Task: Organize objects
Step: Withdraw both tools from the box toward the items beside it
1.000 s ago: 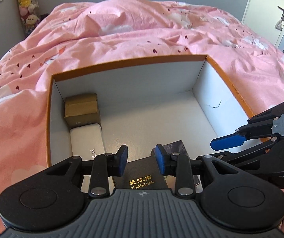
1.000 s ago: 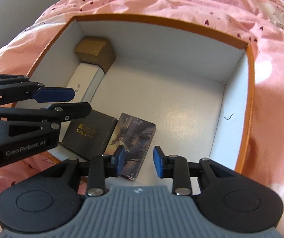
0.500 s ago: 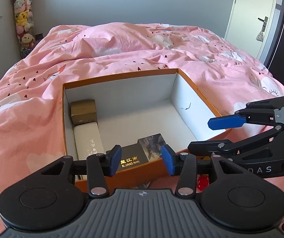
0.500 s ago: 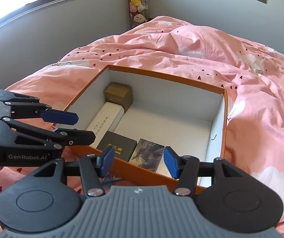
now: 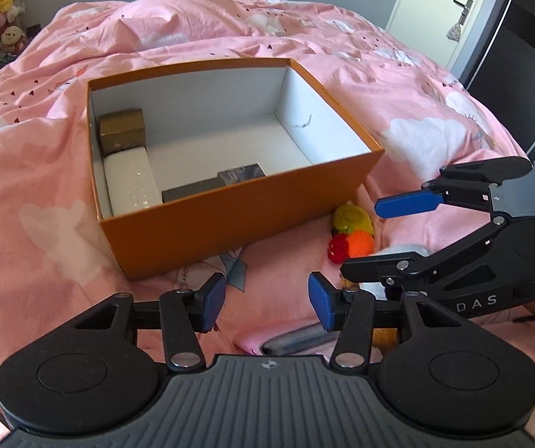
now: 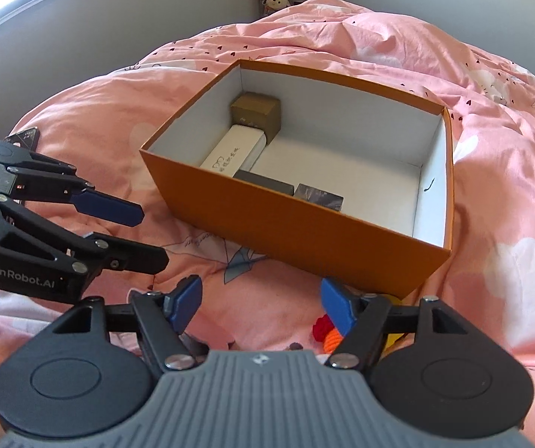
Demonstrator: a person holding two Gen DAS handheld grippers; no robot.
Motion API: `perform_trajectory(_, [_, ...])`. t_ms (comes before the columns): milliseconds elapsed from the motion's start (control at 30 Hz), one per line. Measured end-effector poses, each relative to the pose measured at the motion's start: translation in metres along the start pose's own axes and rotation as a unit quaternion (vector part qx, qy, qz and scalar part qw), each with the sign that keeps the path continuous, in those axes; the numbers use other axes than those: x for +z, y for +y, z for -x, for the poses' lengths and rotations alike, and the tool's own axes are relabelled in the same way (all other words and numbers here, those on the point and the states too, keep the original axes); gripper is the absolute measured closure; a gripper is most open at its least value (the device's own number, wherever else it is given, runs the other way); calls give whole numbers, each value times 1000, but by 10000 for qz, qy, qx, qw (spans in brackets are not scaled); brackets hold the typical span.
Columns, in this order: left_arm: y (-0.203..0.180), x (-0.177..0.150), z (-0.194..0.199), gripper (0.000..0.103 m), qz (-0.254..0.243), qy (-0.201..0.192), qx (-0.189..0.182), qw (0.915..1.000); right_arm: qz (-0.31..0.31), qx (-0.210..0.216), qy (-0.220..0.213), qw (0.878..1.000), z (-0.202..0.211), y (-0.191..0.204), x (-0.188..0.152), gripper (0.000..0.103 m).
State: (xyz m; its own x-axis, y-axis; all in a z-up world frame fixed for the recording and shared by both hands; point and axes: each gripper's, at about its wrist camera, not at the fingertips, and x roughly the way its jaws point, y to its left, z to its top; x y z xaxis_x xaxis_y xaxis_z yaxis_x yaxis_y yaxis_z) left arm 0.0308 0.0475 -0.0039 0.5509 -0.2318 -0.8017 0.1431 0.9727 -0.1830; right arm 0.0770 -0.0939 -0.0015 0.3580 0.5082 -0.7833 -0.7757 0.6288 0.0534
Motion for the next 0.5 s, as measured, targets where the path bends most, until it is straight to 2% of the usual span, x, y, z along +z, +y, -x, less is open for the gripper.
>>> perform_trajectory(133, [-2,-11,3,45,-47,339,-248,9991,71,24,94,9999,6,6,-9,32])
perform_trajectory(233, [-5,-19,5,45,-121,523,-318,9981,86,116,155,9998,10,10,-13,38])
perform_trajectory(500, [-7,-30,18,39,-357,701,-561,9953,141,613,425,9971,19,21,-20,40])
